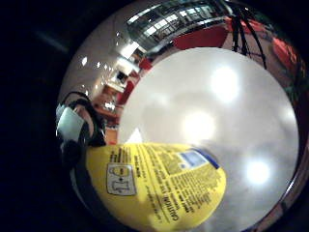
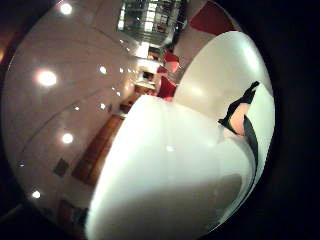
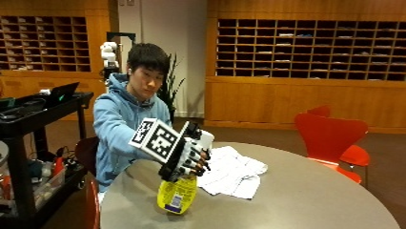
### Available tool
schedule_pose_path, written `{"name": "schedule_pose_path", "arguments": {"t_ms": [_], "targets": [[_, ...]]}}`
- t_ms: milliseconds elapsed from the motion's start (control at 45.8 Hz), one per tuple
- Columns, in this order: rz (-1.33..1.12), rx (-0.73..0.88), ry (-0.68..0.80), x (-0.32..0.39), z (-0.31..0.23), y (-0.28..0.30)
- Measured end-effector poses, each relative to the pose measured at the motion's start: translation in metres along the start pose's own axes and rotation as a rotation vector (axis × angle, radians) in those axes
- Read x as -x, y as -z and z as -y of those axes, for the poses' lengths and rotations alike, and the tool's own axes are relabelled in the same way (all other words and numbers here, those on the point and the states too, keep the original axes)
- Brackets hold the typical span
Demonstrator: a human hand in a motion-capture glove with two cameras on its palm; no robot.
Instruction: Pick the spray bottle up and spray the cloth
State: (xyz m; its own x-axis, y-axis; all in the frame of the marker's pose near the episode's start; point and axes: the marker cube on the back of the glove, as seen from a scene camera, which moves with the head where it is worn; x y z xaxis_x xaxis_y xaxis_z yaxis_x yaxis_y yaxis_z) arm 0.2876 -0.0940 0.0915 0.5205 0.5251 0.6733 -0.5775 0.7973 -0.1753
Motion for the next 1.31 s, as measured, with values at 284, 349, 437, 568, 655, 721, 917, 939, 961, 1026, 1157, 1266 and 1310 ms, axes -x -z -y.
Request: {"name": "schedule_pose_path", "arguments": {"t_ms": [284,349,437,568,655,721,917,939,961,1026,1157,1266,1310], "targets": [[-0.572,0.389,0.204,0.09,-0.022,-0.032],[-0.724,0.452,0.237,0.106,-0.029,-0.041],[-0.933,0.55,0.281,0.129,-0.05,-0.061],[-1.186,0.64,0.332,0.147,-0.08,-0.09],[-1.327,0.651,0.356,0.15,-0.097,-0.111],[-1.395,0.671,0.354,0.148,-0.106,-0.123],[-1.445,0.746,0.336,0.134,-0.119,-0.147],[-1.451,0.746,0.327,0.132,-0.12,-0.149],[-1.457,0.747,0.322,0.13,-0.119,-0.15],[-1.46,0.754,0.32,0.126,-0.119,-0.153],[-1.462,0.753,0.315,0.124,-0.117,-0.15],[-1.459,0.736,0.331,0.129,-0.113,-0.14],[-1.431,0.733,0.349,0.135,-0.113,-0.136]]}}
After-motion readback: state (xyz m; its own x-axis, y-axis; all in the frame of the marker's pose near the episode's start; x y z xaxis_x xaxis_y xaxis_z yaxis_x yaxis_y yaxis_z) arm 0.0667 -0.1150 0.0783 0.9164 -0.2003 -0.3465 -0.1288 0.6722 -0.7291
